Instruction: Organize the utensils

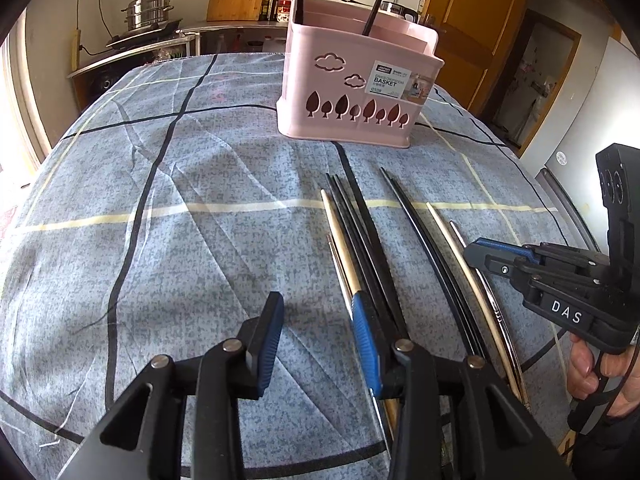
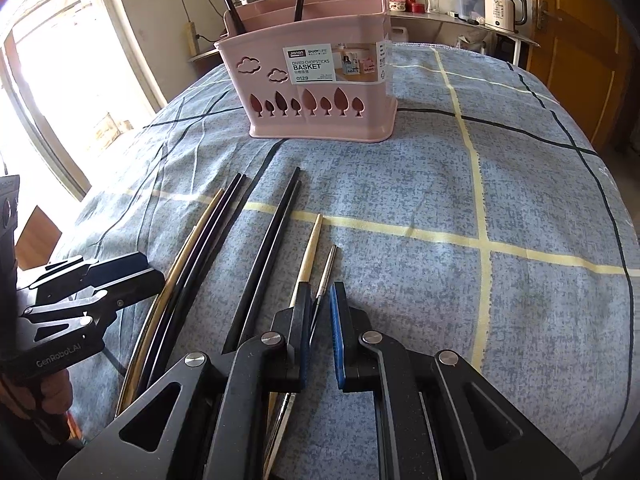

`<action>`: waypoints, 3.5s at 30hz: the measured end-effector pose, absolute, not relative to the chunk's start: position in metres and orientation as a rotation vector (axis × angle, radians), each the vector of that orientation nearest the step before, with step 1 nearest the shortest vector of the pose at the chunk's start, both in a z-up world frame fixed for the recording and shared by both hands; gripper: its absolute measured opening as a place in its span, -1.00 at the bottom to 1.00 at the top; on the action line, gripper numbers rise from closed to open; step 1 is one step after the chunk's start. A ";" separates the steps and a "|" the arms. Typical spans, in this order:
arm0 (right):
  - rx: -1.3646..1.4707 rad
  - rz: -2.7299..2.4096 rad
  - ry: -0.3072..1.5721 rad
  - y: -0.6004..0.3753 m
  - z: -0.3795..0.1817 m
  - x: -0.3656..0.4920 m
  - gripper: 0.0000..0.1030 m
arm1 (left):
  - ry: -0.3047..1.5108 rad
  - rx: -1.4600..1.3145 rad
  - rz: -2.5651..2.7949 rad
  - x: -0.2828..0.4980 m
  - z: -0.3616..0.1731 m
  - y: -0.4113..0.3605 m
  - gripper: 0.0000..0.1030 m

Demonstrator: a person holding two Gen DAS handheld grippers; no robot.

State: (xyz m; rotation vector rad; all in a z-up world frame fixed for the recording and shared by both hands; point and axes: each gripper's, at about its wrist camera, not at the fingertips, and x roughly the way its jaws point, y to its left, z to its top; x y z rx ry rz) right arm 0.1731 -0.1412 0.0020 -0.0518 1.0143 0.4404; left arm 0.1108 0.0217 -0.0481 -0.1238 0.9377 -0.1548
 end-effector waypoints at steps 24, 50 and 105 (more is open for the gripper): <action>-0.061 0.434 1.003 -0.146 0.002 0.175 -0.85 | 0.893 -0.079 -0.137 0.108 -0.051 0.026 -0.23; -0.064 0.426 1.004 -0.145 0.001 0.179 -0.85 | 0.916 -0.075 -0.062 0.117 -0.051 0.035 -0.27; -0.106 0.412 0.974 -0.140 0.023 0.202 -0.92 | 0.920 -0.090 -0.143 0.140 -0.029 0.057 -0.92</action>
